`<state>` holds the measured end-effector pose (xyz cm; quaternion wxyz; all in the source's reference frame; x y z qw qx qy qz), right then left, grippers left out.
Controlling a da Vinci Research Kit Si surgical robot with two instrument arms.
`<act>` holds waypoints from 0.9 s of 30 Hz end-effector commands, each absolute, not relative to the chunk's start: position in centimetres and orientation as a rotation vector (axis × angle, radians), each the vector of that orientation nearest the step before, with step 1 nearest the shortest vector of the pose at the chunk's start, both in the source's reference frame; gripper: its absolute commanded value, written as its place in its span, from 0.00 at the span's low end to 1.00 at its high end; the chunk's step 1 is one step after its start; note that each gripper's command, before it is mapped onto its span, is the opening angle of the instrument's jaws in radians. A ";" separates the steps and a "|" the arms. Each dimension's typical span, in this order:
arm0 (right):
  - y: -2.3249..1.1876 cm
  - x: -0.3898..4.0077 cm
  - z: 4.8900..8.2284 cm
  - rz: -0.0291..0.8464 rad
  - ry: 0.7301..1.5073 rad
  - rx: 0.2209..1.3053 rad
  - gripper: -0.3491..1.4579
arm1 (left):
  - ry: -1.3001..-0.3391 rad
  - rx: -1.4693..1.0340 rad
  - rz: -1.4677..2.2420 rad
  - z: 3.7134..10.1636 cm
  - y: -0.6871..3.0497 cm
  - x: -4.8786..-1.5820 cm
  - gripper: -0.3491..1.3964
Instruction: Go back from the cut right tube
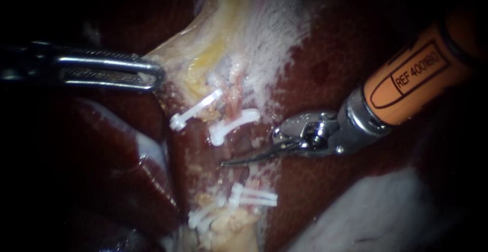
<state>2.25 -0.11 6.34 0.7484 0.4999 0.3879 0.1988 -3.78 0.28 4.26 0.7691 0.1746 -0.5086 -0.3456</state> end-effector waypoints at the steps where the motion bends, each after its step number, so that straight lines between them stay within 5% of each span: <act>1: -0.11 2.24 6.33 0.434 0.848 1.094 0.00 | -1.103 0.378 -0.750 4.26 0.28 -3.78 0.00; 15: -0.05 2.14 6.22 0.482 0.890 1.032 0.00 | -1.104 0.380 -0.748 4.27 0.27 -3.78 0.00; 20: -0.04 2.11 6.23 0.462 0.912 1.005 0.27 | -1.104 0.380 -0.748 4.27 0.27 -3.78 0.00; 27: -0.04 2.07 6.22 0.450 0.922 0.993 0.39 | -1.104 0.380 -0.748 4.27 0.27 -3.78 0.00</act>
